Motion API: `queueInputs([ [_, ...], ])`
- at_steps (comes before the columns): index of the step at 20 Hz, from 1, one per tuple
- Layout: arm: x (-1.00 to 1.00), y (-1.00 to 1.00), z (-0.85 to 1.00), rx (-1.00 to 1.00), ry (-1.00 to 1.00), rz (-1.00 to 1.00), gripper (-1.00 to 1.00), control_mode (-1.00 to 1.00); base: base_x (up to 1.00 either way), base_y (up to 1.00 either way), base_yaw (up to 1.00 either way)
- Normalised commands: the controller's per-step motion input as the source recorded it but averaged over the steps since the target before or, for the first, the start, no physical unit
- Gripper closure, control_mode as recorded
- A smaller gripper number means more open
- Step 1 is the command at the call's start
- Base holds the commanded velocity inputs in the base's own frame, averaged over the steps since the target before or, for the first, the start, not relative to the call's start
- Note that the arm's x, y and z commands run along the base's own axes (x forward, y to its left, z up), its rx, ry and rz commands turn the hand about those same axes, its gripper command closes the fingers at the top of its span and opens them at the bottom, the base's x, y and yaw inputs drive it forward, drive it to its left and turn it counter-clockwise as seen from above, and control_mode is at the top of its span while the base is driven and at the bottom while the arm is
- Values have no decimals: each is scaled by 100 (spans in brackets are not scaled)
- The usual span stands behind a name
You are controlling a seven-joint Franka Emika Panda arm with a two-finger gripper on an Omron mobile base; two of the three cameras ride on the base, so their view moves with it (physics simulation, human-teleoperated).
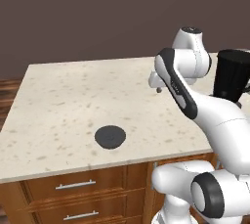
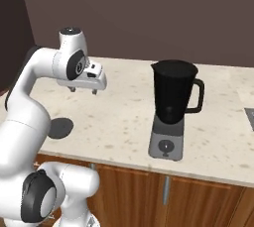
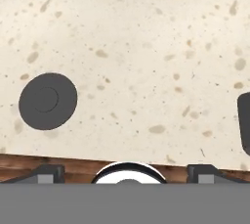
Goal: Close the lid blender by securely placing the lid on top.
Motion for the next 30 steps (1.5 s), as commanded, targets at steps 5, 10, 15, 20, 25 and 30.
queueInputs([
  [5, 0, 0, 0, 0, 0, 0, -100, 100, 28, -1, 0],
  [10, 0, 0, 0, 0, 0, 0, -100, 100, 5, -1, 0],
  [15, 0, 0, 0, 0, 0, 0, -100, 100, 0, 0, 0],
  [20, -1, 3, -9, 0, 1, 0, -100, -100, 0, 0, 0],
  [25, -12, 79, -64, 0, 7, 12, -100, -100, 0, 0, 0],
  [30, 0, 100, -75, -3, 12, 21, -100, -100, 0, 0, 0],
])
